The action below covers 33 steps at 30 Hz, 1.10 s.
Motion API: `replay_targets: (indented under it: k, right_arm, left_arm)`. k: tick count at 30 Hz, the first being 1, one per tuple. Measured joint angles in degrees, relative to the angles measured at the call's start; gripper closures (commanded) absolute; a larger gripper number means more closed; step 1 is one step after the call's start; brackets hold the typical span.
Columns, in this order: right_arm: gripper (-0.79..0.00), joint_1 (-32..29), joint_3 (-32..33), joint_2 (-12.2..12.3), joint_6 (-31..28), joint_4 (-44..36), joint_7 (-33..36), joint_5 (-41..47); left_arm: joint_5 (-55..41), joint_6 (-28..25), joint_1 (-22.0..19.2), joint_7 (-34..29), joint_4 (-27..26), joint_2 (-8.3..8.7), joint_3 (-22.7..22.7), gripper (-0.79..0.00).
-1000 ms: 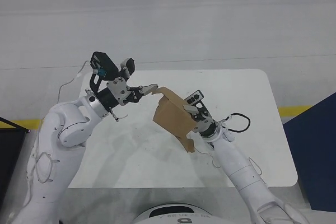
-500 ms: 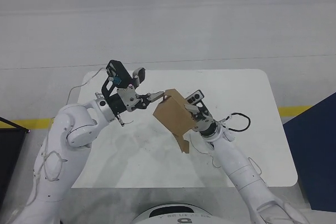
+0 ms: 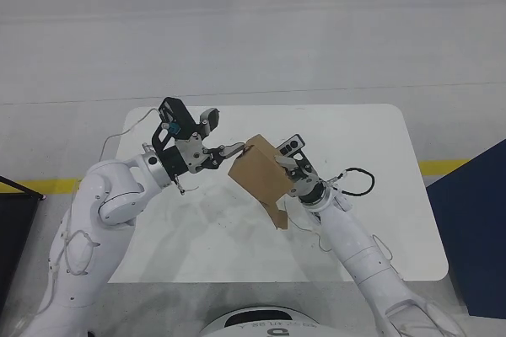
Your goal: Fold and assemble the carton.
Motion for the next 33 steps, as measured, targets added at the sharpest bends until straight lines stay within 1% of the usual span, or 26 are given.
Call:
replay_targets:
  k: [9,16,18,24,33]
  right_arm:
    - [0.0,-0.1,0.1,0.0,-0.1,-0.2,-0.4,-0.2]
    - [0.0,0.2,-0.4,-0.2,0.4,-0.6,-1.0,-0.8]
    - [0.0,0.4,-0.7,-0.2,0.5,-0.6,-1.1,-1.0]
    - [0.0,0.4,-1.1,-0.3,0.6,-0.7,-1.0,-1.3]
    - [0.0,-0.2,-0.8,-0.3,0.5,-1.1,-0.8,-1.6]
  left_arm:
    - [-1.4,-2.4,1.8,1.1,1.1,0.5,-1.9,-0.767]
    - [-1.4,-3.2,2.9,1.5,0.6,0.86,-3.2,-0.742]
    - [-1.3,-3.0,2.9,1.5,0.5,0.9,-3.2,-0.714]
    - [-1.2,-1.8,2.3,0.8,0.0,0.89,-2.1,-0.686]
    - [-0.7,-1.6,2.0,0.9,-0.3,0.94,-0.8,-0.671]
